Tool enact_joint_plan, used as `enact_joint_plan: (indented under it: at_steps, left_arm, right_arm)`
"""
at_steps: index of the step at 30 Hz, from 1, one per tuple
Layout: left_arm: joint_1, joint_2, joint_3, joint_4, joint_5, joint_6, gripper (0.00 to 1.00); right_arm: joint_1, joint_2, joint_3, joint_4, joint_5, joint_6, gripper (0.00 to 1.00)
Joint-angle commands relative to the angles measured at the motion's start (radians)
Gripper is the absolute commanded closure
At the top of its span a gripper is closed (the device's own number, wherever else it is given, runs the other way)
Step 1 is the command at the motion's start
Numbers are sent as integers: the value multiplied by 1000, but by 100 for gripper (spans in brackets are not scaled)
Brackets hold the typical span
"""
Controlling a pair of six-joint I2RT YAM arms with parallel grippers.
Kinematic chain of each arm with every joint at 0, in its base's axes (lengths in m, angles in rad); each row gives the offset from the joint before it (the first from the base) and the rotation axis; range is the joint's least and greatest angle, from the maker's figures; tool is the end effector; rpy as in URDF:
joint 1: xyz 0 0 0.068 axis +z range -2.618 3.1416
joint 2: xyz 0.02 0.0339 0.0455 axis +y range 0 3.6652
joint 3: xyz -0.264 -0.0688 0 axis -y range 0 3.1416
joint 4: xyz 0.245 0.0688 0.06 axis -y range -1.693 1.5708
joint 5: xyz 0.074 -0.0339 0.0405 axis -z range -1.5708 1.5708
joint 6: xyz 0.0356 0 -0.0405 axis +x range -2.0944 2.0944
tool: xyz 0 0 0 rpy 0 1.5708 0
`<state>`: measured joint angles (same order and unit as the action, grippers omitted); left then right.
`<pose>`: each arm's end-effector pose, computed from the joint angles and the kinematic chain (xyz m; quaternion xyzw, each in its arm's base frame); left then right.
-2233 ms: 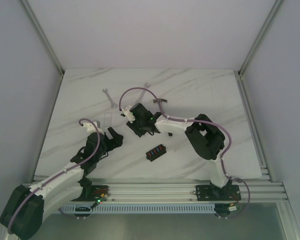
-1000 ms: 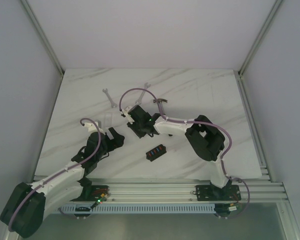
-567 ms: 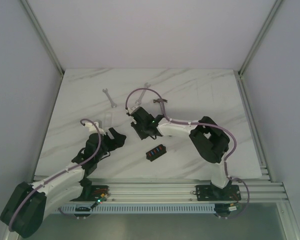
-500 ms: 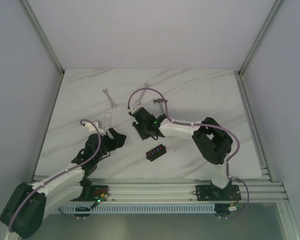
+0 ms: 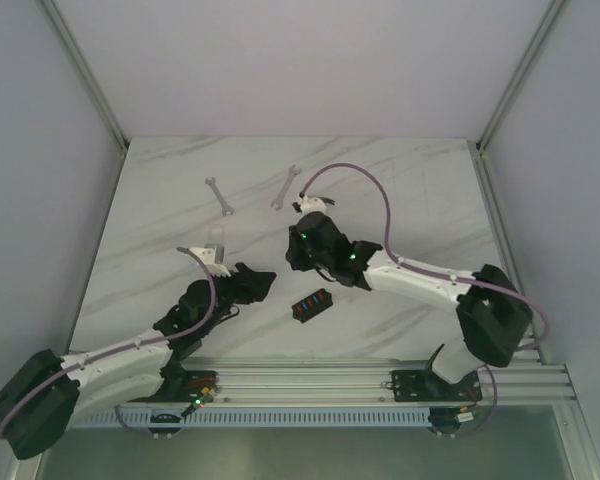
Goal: Snap on the fuse box
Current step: Pick up the fuse from the center of the board.
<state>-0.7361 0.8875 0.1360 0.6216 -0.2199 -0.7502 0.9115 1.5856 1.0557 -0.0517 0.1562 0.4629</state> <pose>0.1394 -0.1159 0.1807 -0.0777 0.7464 -0.3830 0.5386 0.2230 0.2787 0.2454 -0.1591 0.8637 0.2471 0.4094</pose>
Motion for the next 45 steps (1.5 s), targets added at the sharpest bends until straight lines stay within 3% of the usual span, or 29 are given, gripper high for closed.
enact_joint_plan:
  at_steps: [1, 8, 17, 28, 45]
  left_arm:
    - [-81, 30, 36, 115, -116, 54, 25]
    - [-166, 168, 103, 236, -163, 86, 31]
    - [-223, 306, 233, 276, -140, 148, 38]
    - [-227, 336, 249, 279, -176, 130, 62]
    - [-234, 366, 269, 298, -164, 154, 78]
  right_arm:
    - [1, -107, -75, 107, 52, 113, 84]
    - [10, -210, -156, 173, 63, 171, 84]
    - [15, -271, -211, 200, 87, 198, 84]
    - [15, -314, -255, 229, 90, 217, 84]
    - [14, -336, -300, 254, 45, 265, 84]
